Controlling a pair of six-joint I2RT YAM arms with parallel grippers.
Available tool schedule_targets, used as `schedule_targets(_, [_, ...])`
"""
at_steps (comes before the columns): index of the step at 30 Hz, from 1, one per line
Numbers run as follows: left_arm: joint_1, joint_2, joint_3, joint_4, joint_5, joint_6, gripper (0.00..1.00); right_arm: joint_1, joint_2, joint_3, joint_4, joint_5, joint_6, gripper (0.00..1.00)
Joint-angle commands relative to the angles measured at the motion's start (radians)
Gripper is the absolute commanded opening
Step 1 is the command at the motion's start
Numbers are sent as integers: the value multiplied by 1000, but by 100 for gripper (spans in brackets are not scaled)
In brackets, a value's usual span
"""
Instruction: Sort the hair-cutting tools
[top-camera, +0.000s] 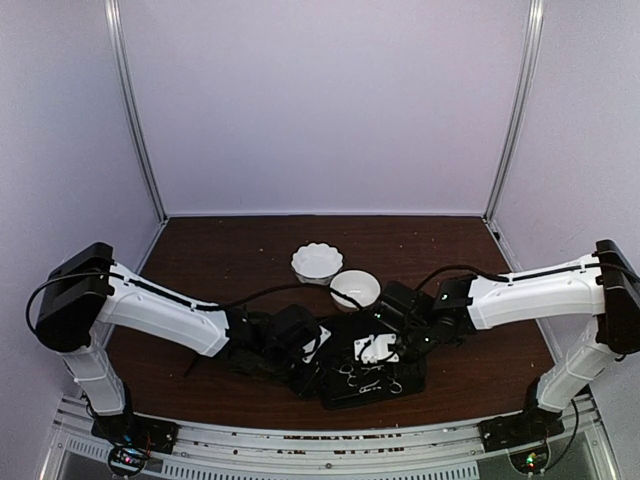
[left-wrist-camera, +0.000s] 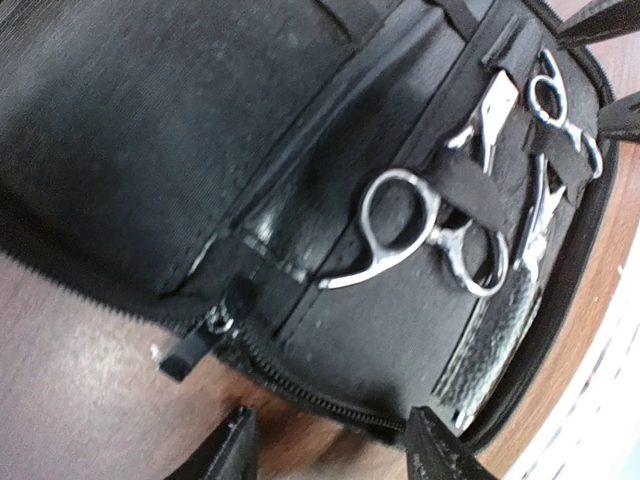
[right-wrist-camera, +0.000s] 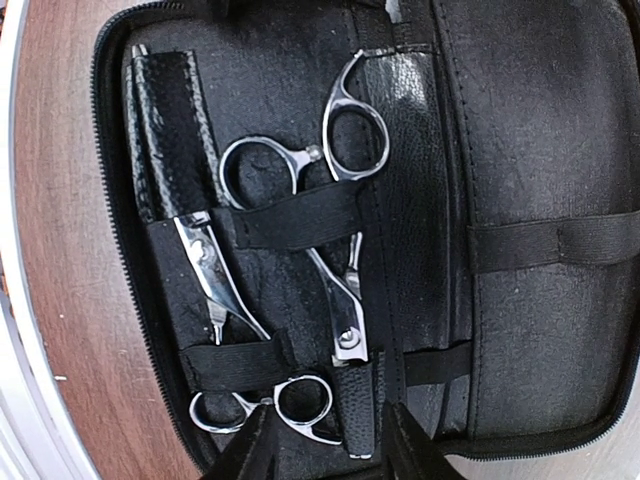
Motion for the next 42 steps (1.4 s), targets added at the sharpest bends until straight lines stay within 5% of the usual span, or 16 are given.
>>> schedule_targets(1, [-6, -62, -36, -51, -33, -12, 54, -6, -57, -5, -18, -28, -15, 35])
schedule_targets(8, [-6, -110, -79, -27, -34, -31, 52, -14, -71, -73, -16, -51, -27, 24])
schedule_targets(12, [-6, -95, -92, -18, 15, -17, 35, -14, -51, -89, -12, -54, -26, 21])
schedule_targets(19, [-6, -69, -94, -4, 41, -3, 31, -16, 5, -73, -14, -73, -27, 16])
schedule_targets(34, [-6, -75, -79, -25, -15, -2, 35, -7, 5, -17, -60, -103, -11, 17])
schedule_targets(38, [-6, -170, -95, -104, -90, 5, 39, -44, -92, -22, -82, -79, -21, 27])
schedule_targets(42, [-4, -239, -73, -187, -207, 5, 54, -53, -175, -70, -76, -145, -82, 38])
